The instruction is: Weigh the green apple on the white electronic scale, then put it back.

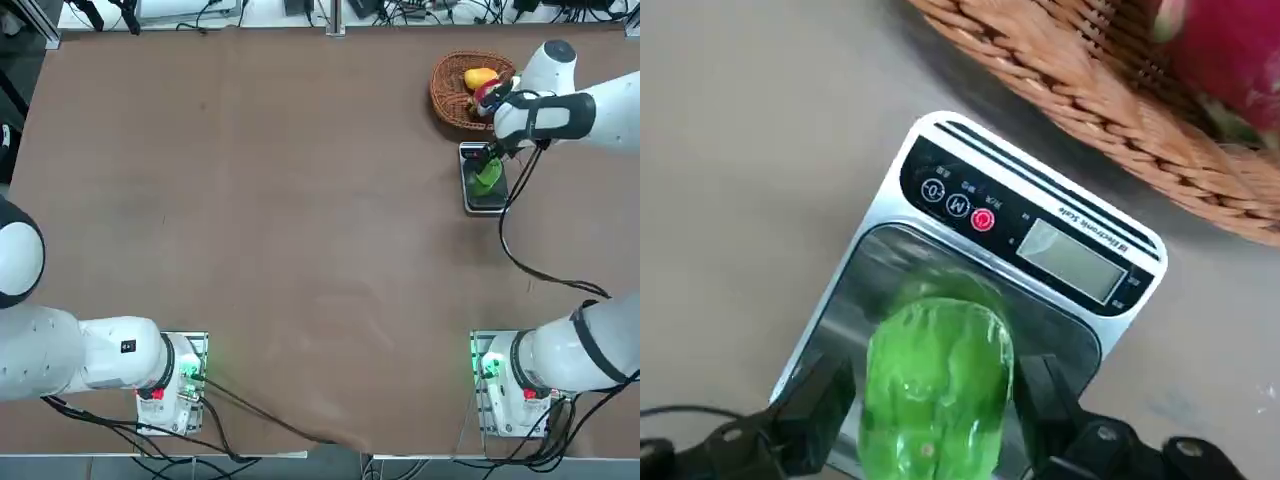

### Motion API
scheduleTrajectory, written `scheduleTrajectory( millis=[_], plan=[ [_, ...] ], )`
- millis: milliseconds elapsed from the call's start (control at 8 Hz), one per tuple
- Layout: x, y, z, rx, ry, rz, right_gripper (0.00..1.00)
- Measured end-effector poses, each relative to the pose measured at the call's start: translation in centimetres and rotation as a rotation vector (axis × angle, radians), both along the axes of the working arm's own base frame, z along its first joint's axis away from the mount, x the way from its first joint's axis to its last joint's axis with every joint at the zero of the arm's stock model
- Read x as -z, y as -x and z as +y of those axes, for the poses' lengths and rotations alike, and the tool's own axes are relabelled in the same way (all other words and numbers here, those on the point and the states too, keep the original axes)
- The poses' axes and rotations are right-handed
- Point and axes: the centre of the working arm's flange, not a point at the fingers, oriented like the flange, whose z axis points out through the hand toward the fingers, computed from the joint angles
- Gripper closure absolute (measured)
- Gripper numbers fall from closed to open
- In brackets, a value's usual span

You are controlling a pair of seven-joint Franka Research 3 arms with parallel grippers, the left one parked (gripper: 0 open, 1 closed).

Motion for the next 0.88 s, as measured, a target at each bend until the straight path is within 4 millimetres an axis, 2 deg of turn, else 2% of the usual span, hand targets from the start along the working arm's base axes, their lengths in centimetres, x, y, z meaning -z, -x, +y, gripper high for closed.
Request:
scheduleTrajectory(
  millis=[250, 625, 875],
  plan=[
    [0.45, 0.04, -0.44, 0.004, 0.001, 0.007, 0.1],
    [0.28, -0.07, -0.46, 0.004, 0.0, 0.0, 0.29],
    [-0.22, -0.42, -0.45, 0.004, 0.0, -0.019, 0.31]
  ],
)
